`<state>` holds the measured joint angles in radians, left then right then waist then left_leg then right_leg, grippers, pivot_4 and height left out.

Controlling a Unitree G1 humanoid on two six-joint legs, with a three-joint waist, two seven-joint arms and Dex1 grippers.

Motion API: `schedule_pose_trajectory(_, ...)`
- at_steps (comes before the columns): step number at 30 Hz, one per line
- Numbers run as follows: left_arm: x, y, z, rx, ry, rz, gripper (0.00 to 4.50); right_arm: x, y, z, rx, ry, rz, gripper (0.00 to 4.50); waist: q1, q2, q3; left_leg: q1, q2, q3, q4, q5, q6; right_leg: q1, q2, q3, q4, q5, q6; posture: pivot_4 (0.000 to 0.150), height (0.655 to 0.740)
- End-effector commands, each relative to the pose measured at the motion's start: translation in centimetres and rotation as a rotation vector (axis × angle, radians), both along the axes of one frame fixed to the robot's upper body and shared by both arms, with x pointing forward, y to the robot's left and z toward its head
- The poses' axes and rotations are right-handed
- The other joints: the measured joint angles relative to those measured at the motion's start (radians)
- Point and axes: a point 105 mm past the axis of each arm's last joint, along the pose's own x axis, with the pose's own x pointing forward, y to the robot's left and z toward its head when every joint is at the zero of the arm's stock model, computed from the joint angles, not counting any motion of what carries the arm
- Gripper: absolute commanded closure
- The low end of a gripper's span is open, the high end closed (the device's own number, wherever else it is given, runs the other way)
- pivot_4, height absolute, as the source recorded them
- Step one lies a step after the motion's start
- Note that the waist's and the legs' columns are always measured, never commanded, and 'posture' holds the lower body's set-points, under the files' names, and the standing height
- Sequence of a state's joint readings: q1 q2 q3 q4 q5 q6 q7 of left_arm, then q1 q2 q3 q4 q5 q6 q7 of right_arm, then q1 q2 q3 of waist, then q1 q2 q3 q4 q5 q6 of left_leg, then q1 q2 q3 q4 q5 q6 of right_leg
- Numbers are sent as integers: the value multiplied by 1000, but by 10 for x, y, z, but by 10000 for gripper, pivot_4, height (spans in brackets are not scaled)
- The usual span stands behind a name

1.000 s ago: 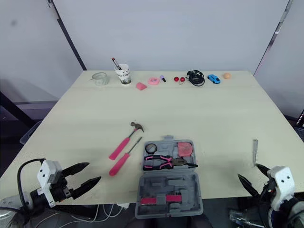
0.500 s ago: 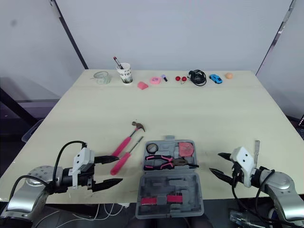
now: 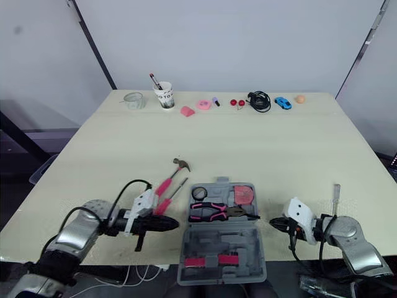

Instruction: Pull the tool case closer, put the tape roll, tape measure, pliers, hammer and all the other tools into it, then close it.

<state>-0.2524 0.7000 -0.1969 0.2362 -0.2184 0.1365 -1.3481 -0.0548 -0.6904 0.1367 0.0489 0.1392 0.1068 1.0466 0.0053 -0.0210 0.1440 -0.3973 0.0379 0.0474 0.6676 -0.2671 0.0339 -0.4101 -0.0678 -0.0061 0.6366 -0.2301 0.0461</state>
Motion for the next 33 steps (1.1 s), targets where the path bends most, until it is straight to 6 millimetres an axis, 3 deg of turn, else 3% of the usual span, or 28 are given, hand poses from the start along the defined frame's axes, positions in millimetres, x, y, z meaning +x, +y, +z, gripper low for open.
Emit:
schedule_pose_trajectory(1,2,-4,-4,23,-6,-29,44123,3,4,6,-1,-25,17,45000,0,0,0,0,0,0,0,0,0,0,0,0,0,0,0,1500,7400)
schedule_pose_trajectory(24,4,-16,-14,21,-7,-36,44123,4,35,13,40,-40,68,45000,8,0,0,0,0,-1,2,0,0,0,1,1,2,0,0,1500,7400)
schedule_pose_trajectory(33,6,-23,-15,7,-8,-34,44123,2,38,11,35,-32,75,45000,8,0,0,0,0,-1,2,0,0,0,1,1,3,1,1,1500,7400)
